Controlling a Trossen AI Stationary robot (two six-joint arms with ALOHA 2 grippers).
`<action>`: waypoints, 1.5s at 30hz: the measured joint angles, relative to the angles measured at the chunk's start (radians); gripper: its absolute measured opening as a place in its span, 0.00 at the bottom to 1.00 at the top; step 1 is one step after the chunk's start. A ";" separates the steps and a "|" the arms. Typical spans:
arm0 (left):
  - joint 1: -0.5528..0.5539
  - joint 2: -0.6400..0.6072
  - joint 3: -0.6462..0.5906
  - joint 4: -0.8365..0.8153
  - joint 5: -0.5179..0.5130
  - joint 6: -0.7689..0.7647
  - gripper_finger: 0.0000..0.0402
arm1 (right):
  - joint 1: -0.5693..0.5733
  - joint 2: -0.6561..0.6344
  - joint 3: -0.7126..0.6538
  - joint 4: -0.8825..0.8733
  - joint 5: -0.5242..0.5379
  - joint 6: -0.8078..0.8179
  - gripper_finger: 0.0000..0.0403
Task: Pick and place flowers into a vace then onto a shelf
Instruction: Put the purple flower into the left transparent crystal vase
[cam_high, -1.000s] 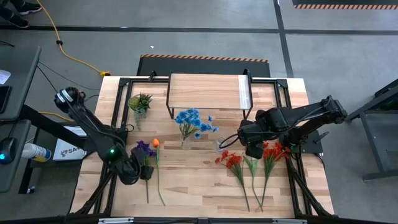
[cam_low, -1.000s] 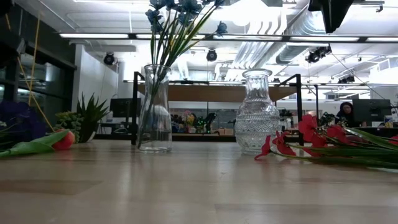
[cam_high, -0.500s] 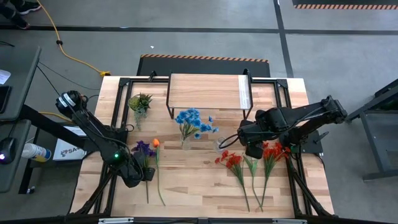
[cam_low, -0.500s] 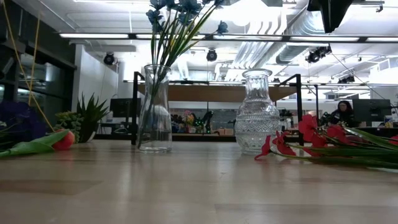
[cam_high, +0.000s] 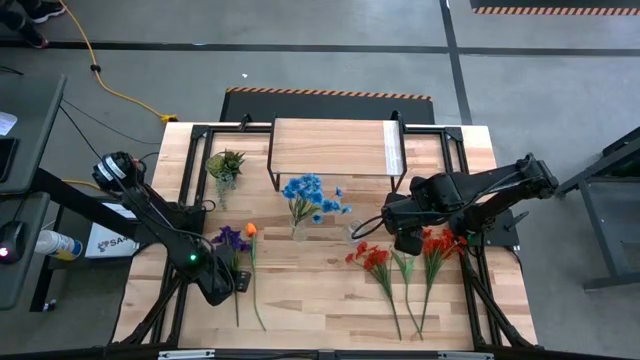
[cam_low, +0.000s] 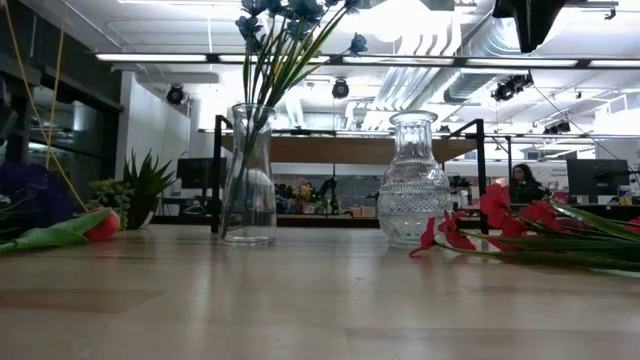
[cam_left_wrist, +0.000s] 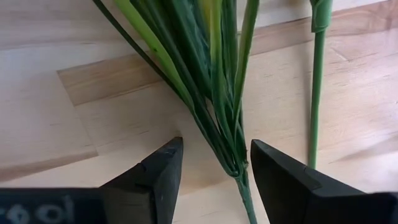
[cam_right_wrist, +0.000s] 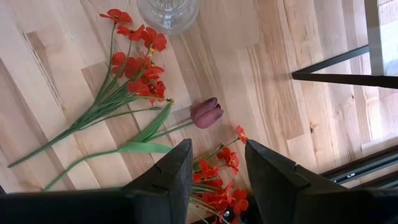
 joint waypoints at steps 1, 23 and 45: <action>0.000 0.001 0.000 -0.001 0.000 0.000 0.55 | 0.000 0.000 0.000 0.000 0.000 0.000 0.35; 0.000 0.004 -0.003 -0.060 0.022 -0.028 0.11 | 0.000 0.000 0.000 0.019 0.000 0.007 0.35; 0.000 -0.061 0.149 -0.416 0.013 -0.055 0.12 | 0.000 0.000 0.000 0.017 -0.004 0.002 0.35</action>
